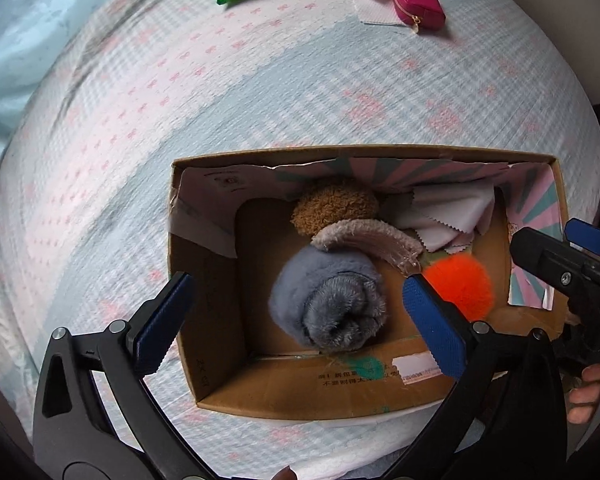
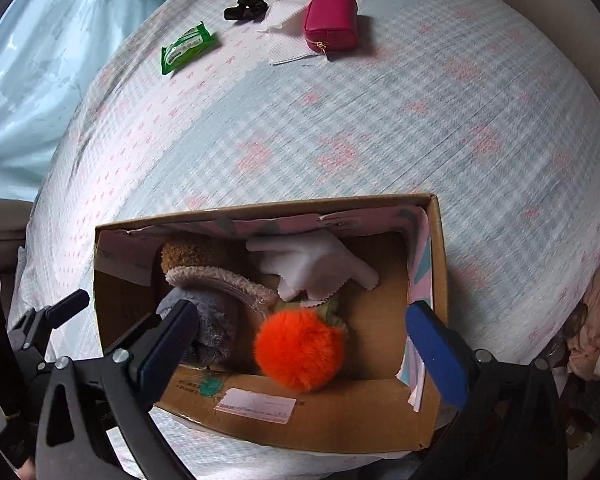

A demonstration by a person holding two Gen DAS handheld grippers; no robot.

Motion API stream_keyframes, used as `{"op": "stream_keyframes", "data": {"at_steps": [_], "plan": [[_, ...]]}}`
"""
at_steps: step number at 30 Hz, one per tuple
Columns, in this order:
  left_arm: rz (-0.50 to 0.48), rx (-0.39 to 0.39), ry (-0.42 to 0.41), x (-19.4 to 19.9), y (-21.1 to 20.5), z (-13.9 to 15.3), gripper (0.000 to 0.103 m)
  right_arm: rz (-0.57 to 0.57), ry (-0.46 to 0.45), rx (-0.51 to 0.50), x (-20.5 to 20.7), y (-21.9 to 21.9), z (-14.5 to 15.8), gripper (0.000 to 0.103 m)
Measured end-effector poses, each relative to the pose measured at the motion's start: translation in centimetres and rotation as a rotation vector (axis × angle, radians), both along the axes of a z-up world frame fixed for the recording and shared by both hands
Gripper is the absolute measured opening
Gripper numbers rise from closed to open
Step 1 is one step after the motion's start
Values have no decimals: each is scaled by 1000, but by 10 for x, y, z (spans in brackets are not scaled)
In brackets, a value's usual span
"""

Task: Organize soft objects
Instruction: 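Carry the plush and cloth into the box and open both tools, then lift both tools out of the box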

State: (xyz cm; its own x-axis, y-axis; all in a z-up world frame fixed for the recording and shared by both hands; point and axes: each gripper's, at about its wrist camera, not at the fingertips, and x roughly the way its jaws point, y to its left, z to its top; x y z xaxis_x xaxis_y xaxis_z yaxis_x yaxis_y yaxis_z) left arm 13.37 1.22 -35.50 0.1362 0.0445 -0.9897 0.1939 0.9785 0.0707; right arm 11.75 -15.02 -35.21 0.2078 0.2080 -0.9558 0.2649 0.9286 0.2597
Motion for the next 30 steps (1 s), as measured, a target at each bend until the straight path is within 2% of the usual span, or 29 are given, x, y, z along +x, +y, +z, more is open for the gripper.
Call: {"op": "stream_keyframes", "data": {"at_steps": [8, 16, 24, 30], "plan": [[23, -20, -22, -5, 8, 20, 103, 18, -30, -19, -4, 6, 16, 103], [72, -49, -74, -20, 22, 58, 103, 41, -83, -56, -12, 15, 52, 103], [123, -85, -189, -36, 33, 117, 103, 79, -237, -121, -26, 28, 121, 103], [148, -115, -327, -52, 42, 178, 103, 85, -362, -181, -41, 32, 175, 103]]}}
